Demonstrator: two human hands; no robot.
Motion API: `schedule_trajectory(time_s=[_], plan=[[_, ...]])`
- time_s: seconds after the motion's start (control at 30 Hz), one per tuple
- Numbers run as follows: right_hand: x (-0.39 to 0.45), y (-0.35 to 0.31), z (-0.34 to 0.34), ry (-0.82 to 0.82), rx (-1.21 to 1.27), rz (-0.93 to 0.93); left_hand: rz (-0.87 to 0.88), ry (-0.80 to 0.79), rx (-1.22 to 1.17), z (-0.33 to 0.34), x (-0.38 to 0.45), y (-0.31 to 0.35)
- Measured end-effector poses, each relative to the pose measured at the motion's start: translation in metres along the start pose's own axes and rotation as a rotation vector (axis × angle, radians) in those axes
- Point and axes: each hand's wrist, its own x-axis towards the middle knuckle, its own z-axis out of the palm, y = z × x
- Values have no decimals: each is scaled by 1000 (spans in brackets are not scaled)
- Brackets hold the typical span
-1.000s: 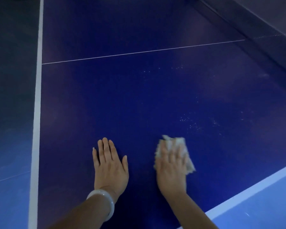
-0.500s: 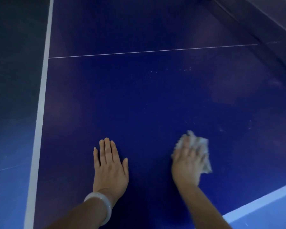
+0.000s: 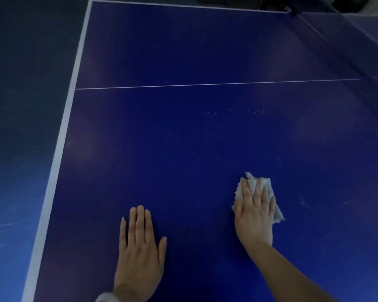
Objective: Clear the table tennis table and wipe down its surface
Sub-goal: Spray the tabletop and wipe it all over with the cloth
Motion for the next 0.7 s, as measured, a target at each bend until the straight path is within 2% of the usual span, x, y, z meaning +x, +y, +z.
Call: schedule_trajectory(time_s=[0.2,0.33,0.43,0.63,0.7], plan=[[0,-2,-1,7,6,17,80,49,-144,-22,51,5],[1,-3,-1,0,25,21,-114,28,-103,-32,122,13],[1,-3,-2,-26,27,20,-234,20,-83,-22,144,18],[5,-20,-4,-36,-27,22,-267,68,-47,-12,146,22],[13,-37,2,-63,-75,-112,-270,74,-57,-11,147,23]])
